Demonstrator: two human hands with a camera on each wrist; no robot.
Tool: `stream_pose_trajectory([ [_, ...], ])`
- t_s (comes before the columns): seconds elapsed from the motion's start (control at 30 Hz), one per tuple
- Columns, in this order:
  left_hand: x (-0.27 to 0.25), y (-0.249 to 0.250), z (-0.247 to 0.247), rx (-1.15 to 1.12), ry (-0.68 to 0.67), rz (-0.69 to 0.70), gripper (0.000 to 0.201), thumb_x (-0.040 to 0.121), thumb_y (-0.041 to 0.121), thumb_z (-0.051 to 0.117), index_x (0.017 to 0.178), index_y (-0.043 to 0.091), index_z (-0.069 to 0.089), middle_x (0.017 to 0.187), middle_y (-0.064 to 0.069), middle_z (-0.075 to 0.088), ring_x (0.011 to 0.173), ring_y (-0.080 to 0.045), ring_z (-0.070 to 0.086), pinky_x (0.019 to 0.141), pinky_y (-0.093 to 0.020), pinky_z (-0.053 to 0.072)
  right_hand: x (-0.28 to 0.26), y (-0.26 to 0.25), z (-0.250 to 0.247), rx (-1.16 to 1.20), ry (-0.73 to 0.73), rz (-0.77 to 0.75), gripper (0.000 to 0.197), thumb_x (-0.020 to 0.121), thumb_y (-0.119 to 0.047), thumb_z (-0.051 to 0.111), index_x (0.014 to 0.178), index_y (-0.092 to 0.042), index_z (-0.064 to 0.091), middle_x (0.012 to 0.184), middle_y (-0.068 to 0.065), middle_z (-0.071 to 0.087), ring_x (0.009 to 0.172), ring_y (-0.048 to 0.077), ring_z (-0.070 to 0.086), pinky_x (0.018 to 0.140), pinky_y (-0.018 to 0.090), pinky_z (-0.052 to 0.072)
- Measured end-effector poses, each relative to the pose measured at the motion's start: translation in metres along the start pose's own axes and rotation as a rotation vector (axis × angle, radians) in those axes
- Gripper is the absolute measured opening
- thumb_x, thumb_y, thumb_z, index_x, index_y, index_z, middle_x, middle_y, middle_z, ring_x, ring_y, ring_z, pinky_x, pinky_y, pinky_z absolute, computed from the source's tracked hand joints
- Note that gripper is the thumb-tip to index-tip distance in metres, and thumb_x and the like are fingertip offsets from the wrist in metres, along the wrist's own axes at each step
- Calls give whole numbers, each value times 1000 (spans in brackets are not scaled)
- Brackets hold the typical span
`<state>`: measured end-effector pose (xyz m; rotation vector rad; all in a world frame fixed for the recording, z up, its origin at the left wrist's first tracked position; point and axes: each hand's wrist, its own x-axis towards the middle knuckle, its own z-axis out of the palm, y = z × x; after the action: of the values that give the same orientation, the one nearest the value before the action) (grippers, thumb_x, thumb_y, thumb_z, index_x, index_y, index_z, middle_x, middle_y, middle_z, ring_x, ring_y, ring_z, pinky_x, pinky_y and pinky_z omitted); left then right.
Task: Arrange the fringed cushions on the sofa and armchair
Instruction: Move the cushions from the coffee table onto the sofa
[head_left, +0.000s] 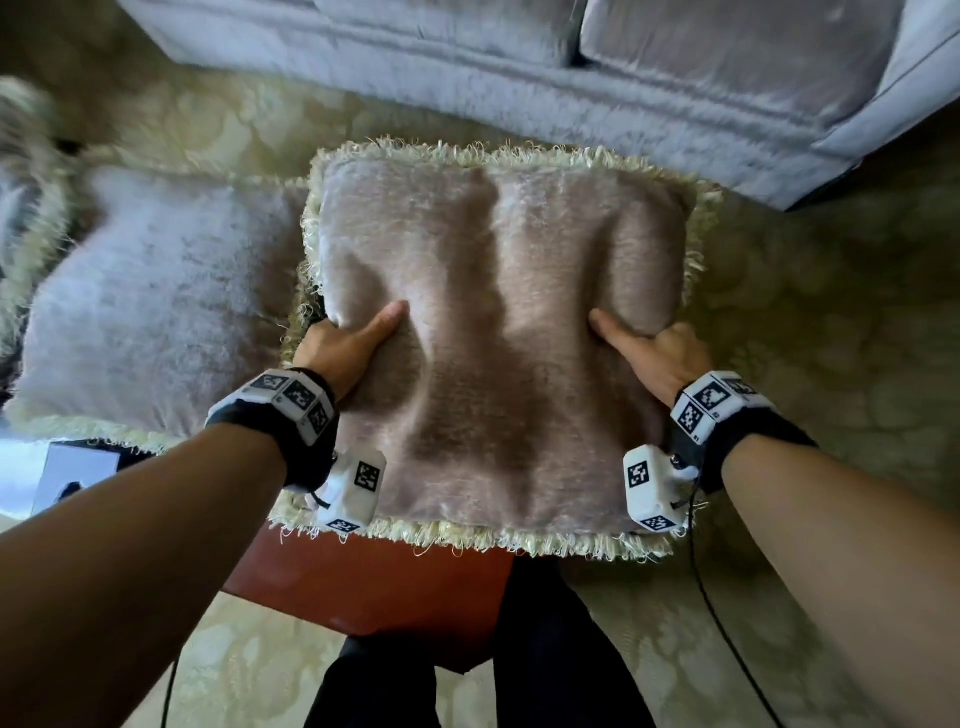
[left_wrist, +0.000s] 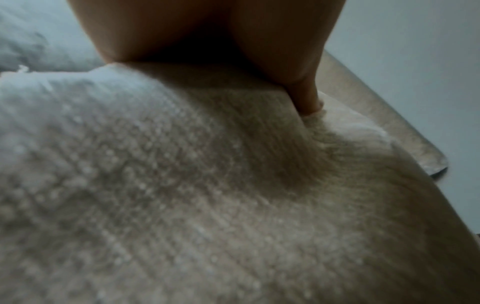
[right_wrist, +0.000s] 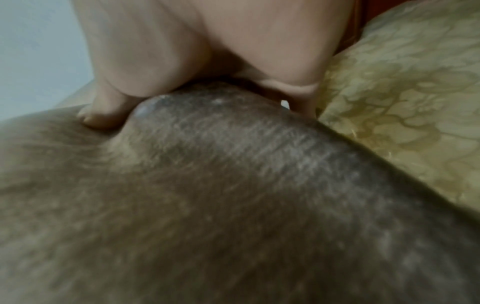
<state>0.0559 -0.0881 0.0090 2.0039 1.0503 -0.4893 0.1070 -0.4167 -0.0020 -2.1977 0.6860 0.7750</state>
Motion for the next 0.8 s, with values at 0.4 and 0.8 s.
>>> stream_pose_trajectory([
  [0.4, -122, 109, -52, -140, 79, 222, 109, 50, 93, 64, 115, 6, 69, 107, -7, 71, 98, -27, 67, 95, -36, 52, -106, -35, -152, 120, 166, -242, 109, 59, -94, 60, 127, -9, 68, 127, 16, 69, 117, 34, 64, 99, 33, 47],
  [0.8, -236, 155, -70, -183, -34, 543, 111, 50, 91, 66, 118, 3, 69, 114, -15, 72, 103, -30, 68, 93, -35, 51, -228, 19, -237, 168, 473, -214, 144, 36, -111, 43, 136, -9, 60, 136, 20, 62, 122, 38, 60, 105, 47, 48],
])
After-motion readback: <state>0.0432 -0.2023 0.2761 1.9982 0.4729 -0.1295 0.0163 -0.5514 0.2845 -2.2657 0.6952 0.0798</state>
